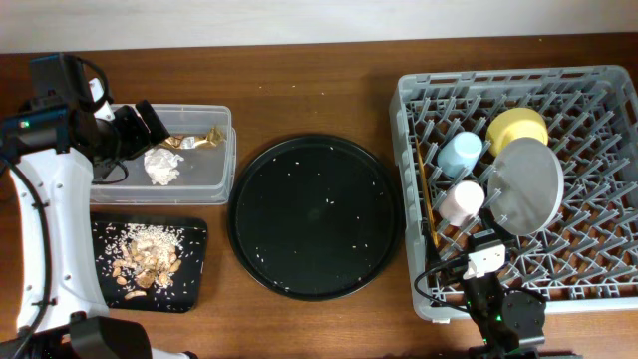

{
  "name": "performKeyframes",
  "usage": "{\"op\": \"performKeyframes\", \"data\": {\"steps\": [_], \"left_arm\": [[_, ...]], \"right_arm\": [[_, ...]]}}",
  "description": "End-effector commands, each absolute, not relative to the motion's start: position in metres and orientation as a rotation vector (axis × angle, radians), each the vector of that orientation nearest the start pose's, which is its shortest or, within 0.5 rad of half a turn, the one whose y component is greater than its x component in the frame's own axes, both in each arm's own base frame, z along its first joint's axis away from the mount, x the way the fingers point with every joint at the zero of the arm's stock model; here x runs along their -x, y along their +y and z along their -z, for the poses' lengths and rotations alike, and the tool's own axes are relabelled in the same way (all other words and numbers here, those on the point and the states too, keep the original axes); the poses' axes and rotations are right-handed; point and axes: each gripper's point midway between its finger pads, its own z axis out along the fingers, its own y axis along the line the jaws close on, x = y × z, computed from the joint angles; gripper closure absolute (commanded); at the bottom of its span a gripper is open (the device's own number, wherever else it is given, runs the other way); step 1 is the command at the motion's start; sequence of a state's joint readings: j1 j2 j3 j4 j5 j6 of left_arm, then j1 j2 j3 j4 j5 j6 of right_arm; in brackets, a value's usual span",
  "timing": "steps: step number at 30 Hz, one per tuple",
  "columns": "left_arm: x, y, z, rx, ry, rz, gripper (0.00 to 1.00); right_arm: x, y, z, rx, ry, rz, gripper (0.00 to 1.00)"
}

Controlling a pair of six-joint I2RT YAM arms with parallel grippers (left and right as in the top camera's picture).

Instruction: Sort waste into correct bins and load items into the dishwasher rack

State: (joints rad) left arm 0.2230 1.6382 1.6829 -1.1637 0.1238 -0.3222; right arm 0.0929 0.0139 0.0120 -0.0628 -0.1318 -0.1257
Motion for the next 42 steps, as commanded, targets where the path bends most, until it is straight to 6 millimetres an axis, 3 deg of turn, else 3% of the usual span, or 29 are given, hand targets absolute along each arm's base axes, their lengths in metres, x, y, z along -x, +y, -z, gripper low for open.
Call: {"op": "performKeyframes", "data": {"steps": [1, 6, 8, 11, 15, 18, 20, 22, 24, 26, 28, 37, 42], "left_arm": [[-0.382, 0.065, -0.232, 0.689, 2.59, 0.201, 0.01], [-0.382, 0.065, -0.232, 0.689, 2.59, 0.202, 0.01], [-0.385, 0.055, -0.23, 0.671, 2.599, 0.277, 0.01], [-0.374, 0.035, -0.269, 0.587, 2.51, 0.364, 0.01], [-0.325, 0.005, -0.341, 0.426, 2.322, 0.336, 0.01], [-0.287, -0.009, -0.354, 0.364, 2.261, 0.353, 0.01], [-0.263, -0.013, -0.348, 0.35, 2.245, 0.354, 0.01], [-0.226, -0.015, -0.325, 0.351, 2.233, 0.342, 0.01], [-0.204, -0.008, -0.3, 0.371, 2.202, 0.286, 0.0], [-0.196, 0.0, -0.281, 0.378, 2.117, 0.238, 0.01], [-0.2, 0.002, -0.265, 0.35, 1.993, 0.233, 0.01], [-0.24, 0.004, -0.242, 0.248, 1.557, 0.256, 0.01], [-0.244, 0.004, -0.206, 0.238, 1.528, 0.259, 0.01]], "right_arm": [[-0.242, 0.044, -0.159, 0.262, 1.617, -0.088, 0.02], [-0.242, 0.044, -0.159, 0.262, 1.617, -0.088, 0.02], [-0.242, 0.044, -0.159, 0.262, 1.617, -0.088, 0.02], [-0.242, 0.044, -0.159, 0.262, 1.617, -0.088, 0.02], [-0.242, 0.044, -0.159, 0.262, 1.617, -0.088, 0.02], [-0.242, 0.044, -0.159, 0.262, 1.617, -0.088, 0.02], [-0.242, 0.044, -0.159, 0.262, 1.617, -0.088, 0.02], [-0.242, 0.044, -0.159, 0.262, 1.617, -0.088, 0.02], [-0.242, 0.044, -0.159, 0.262, 1.617, -0.088, 0.02], [-0.242, 0.044, -0.159, 0.262, 1.617, -0.088, 0.02], [-0.242, 0.044, -0.159, 0.262, 1.617, -0.088, 0.02], [-0.242, 0.044, -0.159, 0.262, 1.617, -0.088, 0.02], [-0.242, 0.044, -0.159, 0.262, 1.617, -0.088, 0.02]]}}
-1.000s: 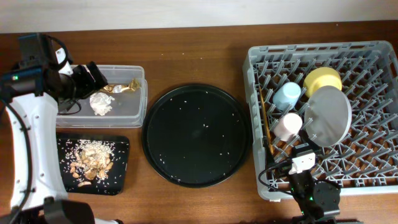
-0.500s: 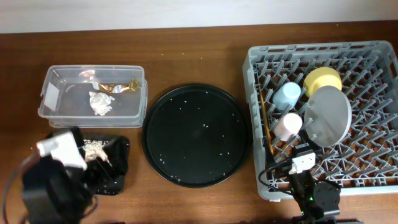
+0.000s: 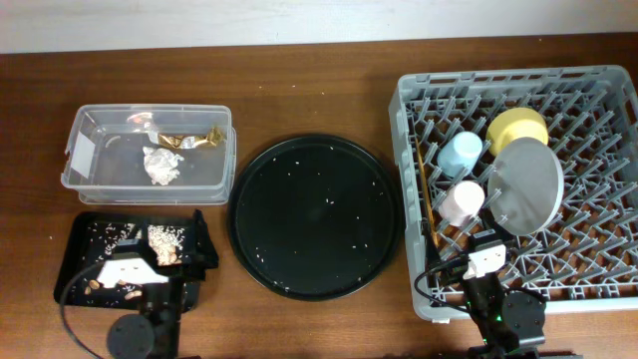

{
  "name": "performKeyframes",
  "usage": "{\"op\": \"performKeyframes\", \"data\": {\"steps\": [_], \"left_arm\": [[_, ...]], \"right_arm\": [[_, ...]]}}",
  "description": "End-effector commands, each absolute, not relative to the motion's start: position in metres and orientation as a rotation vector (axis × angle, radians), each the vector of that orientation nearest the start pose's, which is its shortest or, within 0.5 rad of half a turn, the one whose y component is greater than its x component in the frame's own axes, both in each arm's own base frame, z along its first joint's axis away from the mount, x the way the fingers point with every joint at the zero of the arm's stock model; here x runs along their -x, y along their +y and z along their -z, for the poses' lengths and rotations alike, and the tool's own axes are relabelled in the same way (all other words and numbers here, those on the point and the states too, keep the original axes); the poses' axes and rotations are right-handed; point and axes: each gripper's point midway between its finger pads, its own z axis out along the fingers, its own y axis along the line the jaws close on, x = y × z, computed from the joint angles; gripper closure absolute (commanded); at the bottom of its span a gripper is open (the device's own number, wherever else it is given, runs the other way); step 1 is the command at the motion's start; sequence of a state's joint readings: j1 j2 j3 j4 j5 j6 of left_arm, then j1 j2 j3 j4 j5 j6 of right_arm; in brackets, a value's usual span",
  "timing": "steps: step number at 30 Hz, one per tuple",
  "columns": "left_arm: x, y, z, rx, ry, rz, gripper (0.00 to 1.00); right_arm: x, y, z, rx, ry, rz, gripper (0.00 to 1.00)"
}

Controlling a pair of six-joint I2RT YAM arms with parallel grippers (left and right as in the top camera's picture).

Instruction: Sort waste into correct bins and load items into the dishwasher rack

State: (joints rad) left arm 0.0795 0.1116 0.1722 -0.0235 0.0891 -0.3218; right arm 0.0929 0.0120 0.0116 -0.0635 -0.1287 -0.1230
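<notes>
A clear plastic bin (image 3: 95,175) at the left holds a gold wrapper (image 3: 189,139) and a crumpled white paper (image 3: 159,165). In front of it is a black tray (image 3: 75,261) with food scraps. The round black plate (image 3: 317,214), speckled with rice grains, sits mid-table. The grey dishwasher rack (image 3: 598,90) at the right holds a yellow bowl (image 3: 516,128), a blue cup (image 3: 460,153), a white cup (image 3: 459,202), a grey plate (image 3: 526,184) and a wooden stick (image 3: 427,194). My left gripper (image 3: 195,249) is folded back over the black tray. My right gripper (image 3: 485,241) is at the rack's front edge. The jaws of both are too dark to read.
The brown table runs to a white wall at the back. Both arm bases stand at the front edge, left (image 3: 130,339) and right (image 3: 508,319). Bare wood lies between the plate and the rack.
My left arm was stretched out over the left end of the clear bin. It is now folded back at the front edge, over the black tray. The right arm and the objects are unchanged.
</notes>
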Motion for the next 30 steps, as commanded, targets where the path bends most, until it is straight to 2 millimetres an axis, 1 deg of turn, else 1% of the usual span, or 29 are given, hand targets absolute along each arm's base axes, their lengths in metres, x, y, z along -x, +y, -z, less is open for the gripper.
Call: {"op": "performKeyframes", "data": {"steps": [1, 5, 9, 10, 12, 14, 30], "left_arm": [[-0.244, 0.004, -0.201, 0.238, 1.529, 0.26, 0.01], [-0.245, 0.004, -0.184, 0.243, 1.55, 0.258, 0.01], [-0.244, 0.009, -0.16, 0.28, 1.636, 0.222, 0.01], [-0.244, 0.009, -0.157, 0.268, 1.648, 0.197, 0.01], [-0.244, 0.006, -0.157, 0.194, 1.657, 0.144, 0.01], [-0.244, 0.004, -0.157, 0.178, 1.659, 0.143, 0.01], [-0.244, 0.004, -0.156, 0.178, 1.66, 0.143, 0.01]], "right_arm": [[-0.242, 0.044, -0.159, 0.262, 1.617, -0.088, 0.02], [-0.242, 0.044, -0.159, 0.262, 1.617, -0.088, 0.02], [-0.242, 0.044, -0.159, 0.262, 1.617, -0.088, 0.02], [-0.242, 0.044, -0.159, 0.262, 1.617, -0.088, 0.02], [-0.242, 0.044, -0.159, 0.262, 1.617, -0.088, 0.02], [-0.242, 0.044, -0.159, 0.262, 1.617, -0.088, 0.02], [-0.242, 0.044, -0.159, 0.262, 1.617, -0.088, 0.02]]}}
